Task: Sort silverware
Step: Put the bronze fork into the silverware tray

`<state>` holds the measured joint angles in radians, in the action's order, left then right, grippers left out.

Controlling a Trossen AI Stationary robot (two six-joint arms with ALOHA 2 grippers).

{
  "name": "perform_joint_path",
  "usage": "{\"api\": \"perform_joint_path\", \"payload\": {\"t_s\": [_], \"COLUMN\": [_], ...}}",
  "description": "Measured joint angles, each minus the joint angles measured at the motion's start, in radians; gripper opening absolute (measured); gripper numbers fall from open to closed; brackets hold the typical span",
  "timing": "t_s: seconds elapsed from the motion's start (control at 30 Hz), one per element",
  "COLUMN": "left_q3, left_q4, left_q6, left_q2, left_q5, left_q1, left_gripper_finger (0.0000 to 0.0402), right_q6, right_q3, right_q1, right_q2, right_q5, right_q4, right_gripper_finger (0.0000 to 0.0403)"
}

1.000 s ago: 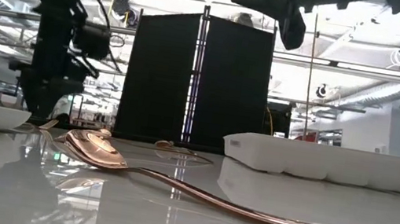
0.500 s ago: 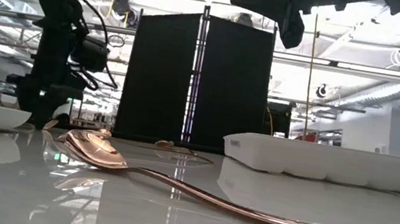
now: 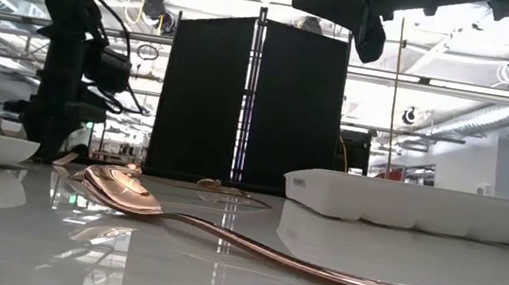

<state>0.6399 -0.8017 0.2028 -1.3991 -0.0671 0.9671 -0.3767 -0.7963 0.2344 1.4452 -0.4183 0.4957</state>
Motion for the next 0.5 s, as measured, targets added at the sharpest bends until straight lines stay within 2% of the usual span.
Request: {"api": "perform_joint_path", "payload": {"t_s": [0.5], "left_q3": [0.012], "left_q4": [-0.015], "left_q6": [-0.007], "left_q2": [-0.001], "left_q5": [-0.007], "left_q1": [0.015], "left_gripper_finger": [0.0017], "right_q6": [0.004], "right_q3": [0.000], "right_q1": [-0.002], "right_q2": [0.000], "right_q5": [0.000], "right_q4": [0.001], "right_gripper_finger": [0.0080]}}
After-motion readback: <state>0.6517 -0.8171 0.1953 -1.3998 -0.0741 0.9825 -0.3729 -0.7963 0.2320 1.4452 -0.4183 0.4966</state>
